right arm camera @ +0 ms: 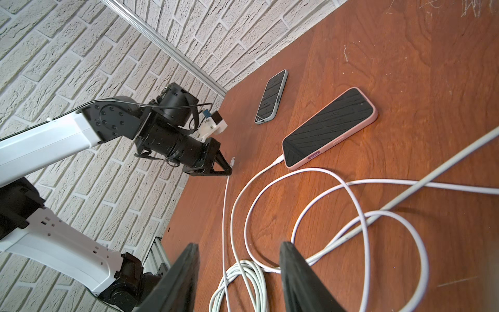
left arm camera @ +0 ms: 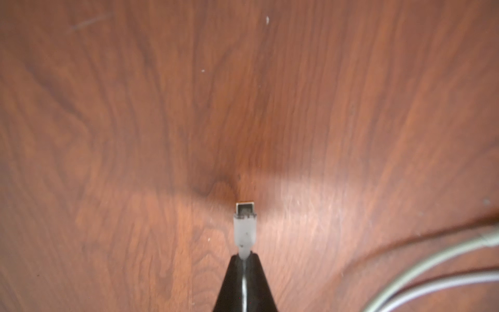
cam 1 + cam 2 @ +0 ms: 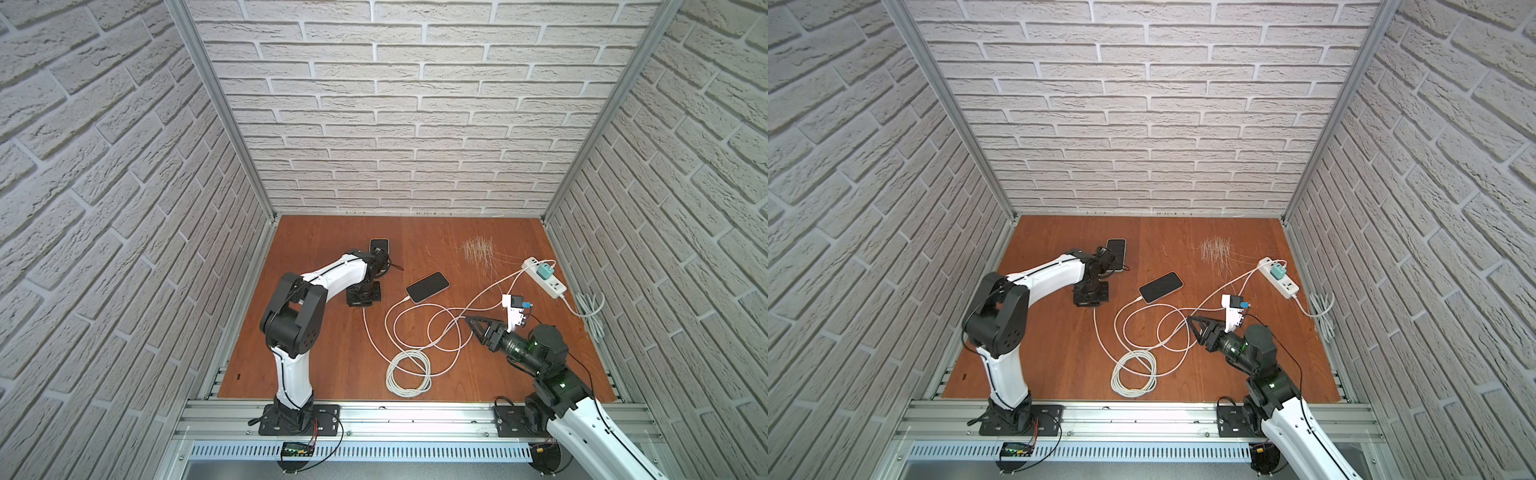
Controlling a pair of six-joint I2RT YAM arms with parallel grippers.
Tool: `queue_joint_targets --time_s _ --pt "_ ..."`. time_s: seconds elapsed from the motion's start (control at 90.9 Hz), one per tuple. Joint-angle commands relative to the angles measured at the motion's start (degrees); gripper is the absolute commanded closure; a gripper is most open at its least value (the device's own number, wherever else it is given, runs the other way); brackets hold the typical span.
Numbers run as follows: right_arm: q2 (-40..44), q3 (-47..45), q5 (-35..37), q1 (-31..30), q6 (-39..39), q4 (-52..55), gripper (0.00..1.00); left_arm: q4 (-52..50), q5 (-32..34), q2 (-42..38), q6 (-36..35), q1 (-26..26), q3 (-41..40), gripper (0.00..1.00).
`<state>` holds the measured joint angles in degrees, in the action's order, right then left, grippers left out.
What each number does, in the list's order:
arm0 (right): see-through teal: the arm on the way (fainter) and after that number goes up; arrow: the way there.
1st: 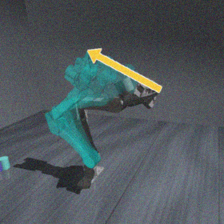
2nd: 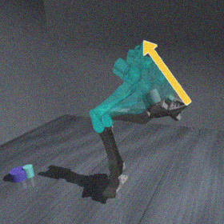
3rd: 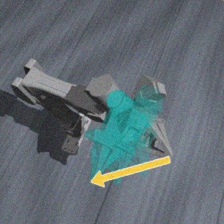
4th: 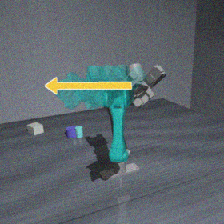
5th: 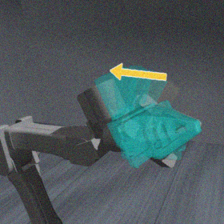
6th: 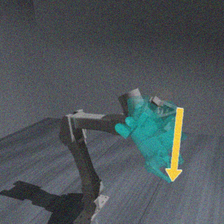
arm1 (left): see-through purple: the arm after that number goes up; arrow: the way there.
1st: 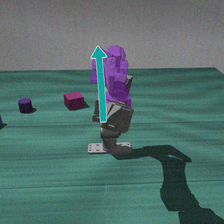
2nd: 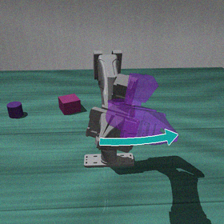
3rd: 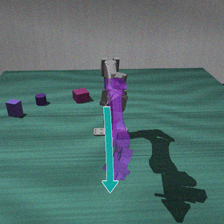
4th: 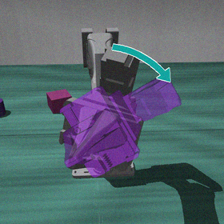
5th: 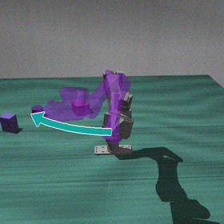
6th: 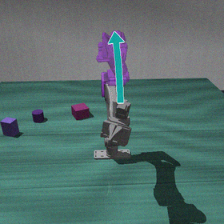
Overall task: Plug the charging cable into the phone
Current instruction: Pick up the charging cable from the center of the board.
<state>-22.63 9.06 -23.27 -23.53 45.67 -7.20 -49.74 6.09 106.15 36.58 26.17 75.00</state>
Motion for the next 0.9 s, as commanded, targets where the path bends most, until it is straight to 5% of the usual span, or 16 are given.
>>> queue_joint_targets --time_s 0.0,0.44,0.891 --pt "0.3 -0.6 0.3 -0.1 0.2 -1.7 0.46 3.8 1.0 -5.3 2.5 -0.5 -4.1 1.00" --pt "-4.5 1.4 -3.5 -0.6 -1.2 -7.5 0.46 12.3 0.1 -19.5 4.9 -1.3 -12.2 1.00" --pt "-53.2 31.5 -10.0 -17.6 -15.7 -17.1 0.44 20.7 -3.8 -25.0 4.8 -0.9 -16.1 1.00"
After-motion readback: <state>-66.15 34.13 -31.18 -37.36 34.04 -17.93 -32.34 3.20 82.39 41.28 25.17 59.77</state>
